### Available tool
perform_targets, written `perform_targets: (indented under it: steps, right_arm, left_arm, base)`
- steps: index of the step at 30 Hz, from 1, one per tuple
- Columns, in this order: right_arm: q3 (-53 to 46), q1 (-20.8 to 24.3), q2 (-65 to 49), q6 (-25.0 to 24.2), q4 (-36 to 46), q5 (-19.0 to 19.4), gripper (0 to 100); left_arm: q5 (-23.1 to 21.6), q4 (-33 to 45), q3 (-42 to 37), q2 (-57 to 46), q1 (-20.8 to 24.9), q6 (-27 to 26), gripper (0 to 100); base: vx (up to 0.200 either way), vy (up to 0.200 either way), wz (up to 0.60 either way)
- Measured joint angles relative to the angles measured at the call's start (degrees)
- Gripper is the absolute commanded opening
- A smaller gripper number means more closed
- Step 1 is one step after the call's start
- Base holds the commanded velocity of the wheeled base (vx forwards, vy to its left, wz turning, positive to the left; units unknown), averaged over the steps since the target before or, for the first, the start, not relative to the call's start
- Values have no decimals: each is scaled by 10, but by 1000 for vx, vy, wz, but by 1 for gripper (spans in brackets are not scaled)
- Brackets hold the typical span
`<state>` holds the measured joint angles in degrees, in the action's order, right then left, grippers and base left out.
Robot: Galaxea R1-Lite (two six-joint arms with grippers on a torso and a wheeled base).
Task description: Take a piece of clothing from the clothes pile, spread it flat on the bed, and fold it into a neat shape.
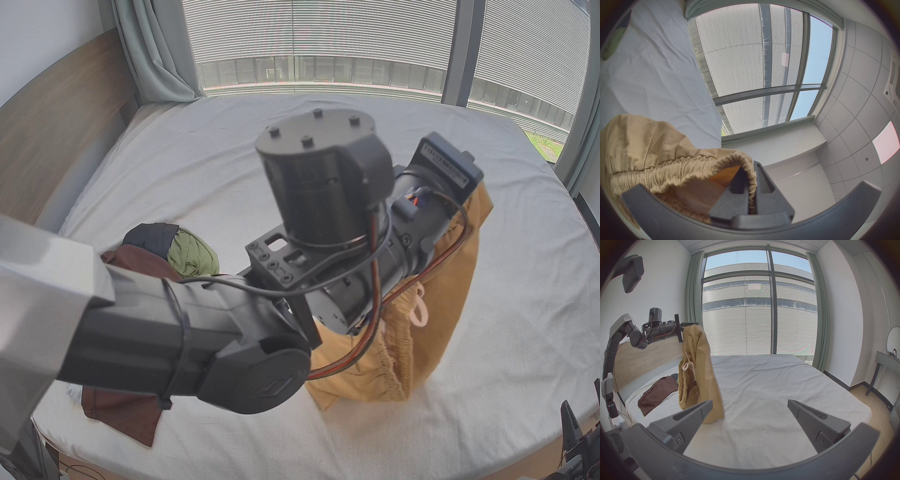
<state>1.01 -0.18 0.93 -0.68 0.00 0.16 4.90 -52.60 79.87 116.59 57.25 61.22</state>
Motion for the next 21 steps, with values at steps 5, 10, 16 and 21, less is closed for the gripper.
perform_targets:
  steps: [5, 10, 16, 21]
  right_arm:
    - [0, 0, 0, 0, 0, 0, 100]
    - [0, 0, 0, 0, 0, 0, 100]
    - [0, 1, 0, 0, 0, 0, 100]
    - [0, 0, 0, 0, 0, 0, 100]
  left_arm:
    - [-11, 24, 55, -6, 19, 28, 0]
    - [-9, 63, 100, -23, 31, 81, 0]
    - [-5, 68, 68, -45, 11, 82, 0]
    - [-15, 46, -42, -61, -28, 59, 0]
  base:
    - [0, 0, 0]
    - [0, 0, 0]
    - [0, 0, 0]
    - [0, 0, 0]
